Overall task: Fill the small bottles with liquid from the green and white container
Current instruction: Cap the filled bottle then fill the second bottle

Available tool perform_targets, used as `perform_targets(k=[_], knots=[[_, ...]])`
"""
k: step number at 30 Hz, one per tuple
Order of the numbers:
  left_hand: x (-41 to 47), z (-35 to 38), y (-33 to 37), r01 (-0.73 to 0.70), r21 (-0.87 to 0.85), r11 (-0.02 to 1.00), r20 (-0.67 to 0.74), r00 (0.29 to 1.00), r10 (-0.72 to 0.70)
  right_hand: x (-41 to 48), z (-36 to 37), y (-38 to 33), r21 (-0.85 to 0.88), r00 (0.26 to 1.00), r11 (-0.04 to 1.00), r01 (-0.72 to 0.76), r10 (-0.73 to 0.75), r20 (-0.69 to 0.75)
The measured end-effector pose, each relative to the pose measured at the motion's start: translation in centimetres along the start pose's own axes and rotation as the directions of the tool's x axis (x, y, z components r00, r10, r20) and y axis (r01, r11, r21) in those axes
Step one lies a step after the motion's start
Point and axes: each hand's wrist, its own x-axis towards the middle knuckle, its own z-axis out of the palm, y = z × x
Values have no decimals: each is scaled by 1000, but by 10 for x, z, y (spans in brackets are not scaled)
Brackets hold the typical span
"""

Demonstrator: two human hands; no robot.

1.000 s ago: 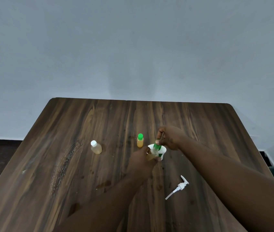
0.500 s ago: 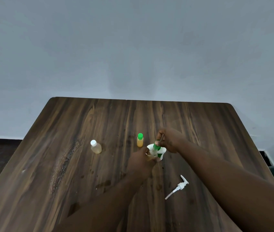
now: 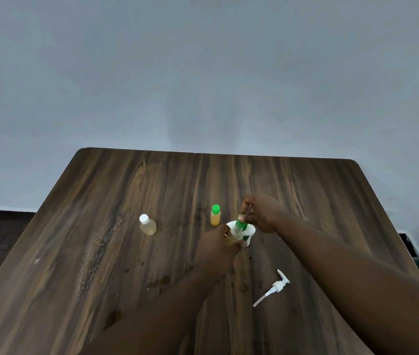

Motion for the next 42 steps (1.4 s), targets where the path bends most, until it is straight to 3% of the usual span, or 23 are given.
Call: perform_targets(k=[42], knots=[[-1,4,-4,25,14,1000,-1,1000,-25,1,9,5,-47,1000,999,13,-14,-28]])
